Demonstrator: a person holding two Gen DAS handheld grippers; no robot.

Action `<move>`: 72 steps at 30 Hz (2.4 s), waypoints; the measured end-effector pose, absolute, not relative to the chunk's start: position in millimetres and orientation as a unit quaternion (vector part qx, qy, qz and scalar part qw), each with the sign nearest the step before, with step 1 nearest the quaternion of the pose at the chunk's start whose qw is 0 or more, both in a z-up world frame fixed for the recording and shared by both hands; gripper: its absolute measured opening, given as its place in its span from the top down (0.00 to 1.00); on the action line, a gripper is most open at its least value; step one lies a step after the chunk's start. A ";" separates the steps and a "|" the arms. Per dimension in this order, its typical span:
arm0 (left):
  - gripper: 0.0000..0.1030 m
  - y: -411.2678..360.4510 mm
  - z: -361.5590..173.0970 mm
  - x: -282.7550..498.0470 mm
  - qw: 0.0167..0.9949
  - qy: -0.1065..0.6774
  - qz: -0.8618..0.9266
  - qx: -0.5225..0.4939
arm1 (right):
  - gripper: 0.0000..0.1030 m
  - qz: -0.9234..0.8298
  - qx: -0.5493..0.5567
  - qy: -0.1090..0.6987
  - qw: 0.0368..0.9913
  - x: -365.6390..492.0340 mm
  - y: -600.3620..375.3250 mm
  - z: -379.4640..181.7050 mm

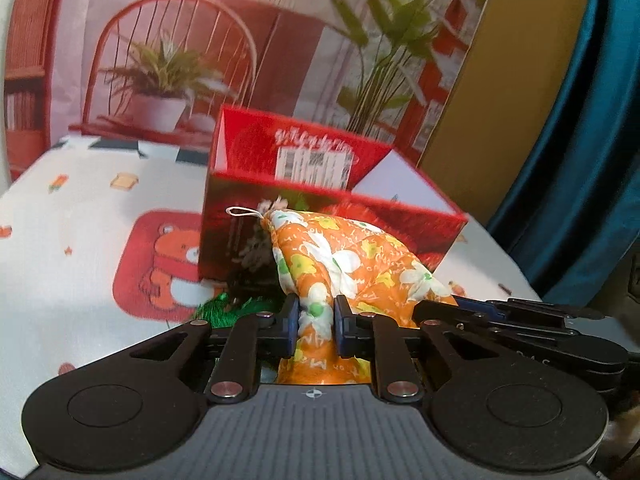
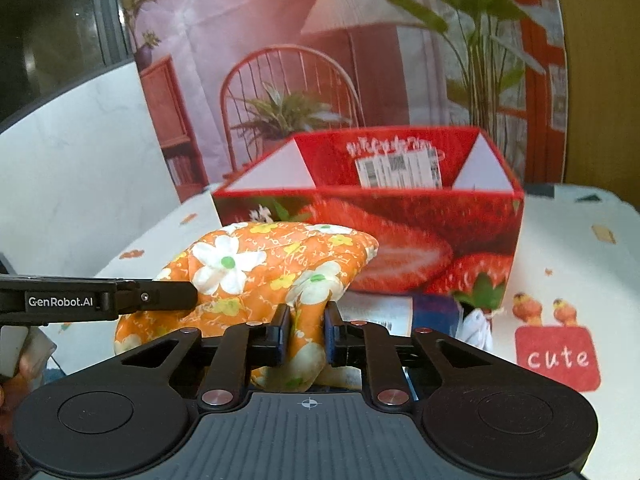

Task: Organize soft objects
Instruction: 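Lift the cushion with the right tool and lower it into the red box, then open the right tool and withdraw from the box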

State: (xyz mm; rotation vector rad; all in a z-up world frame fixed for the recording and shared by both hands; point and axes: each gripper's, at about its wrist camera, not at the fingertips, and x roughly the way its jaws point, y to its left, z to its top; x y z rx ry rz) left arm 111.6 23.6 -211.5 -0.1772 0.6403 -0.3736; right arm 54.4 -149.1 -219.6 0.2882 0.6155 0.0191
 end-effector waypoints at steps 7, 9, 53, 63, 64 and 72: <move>0.82 21.7 -177.6 97.3 0.946 0.252 -0.191 -0.071 | 0.85 0.013 0.127 0.258 0.958 43.3 -147.6 -183.1; 0.82 18.2 -168.5 99.4 0.949 0.241 -0.192 -0.064 | 0.85 0.013 0.119 0.251 0.961 45.6 -148.0 -173.5; 0.66 -3.1 -206.3 330.9 0.916 0.367 -0.157 0.029 | 0.78 -0.004 0.076 0.446 0.892 304.5 -205.2 -250.3; 0.53 0.3 -182.5 306.2 0.927 0.343 -0.146 0.030 | 0.48 -0.015 0.062 0.423 0.904 284.5 -202.1 -229.6; 0.49 0.7 -179.2 301.0 0.929 0.339 -0.146 0.028 | 0.45 -0.015 0.058 0.417 0.907 279.6 -201.1 -225.2; 0.29 7.0 -162.7 256.5 0.937 0.320 -0.142 0.000 | 0.25 -0.017 0.063 0.378 0.923 233.9 -197.5 -195.4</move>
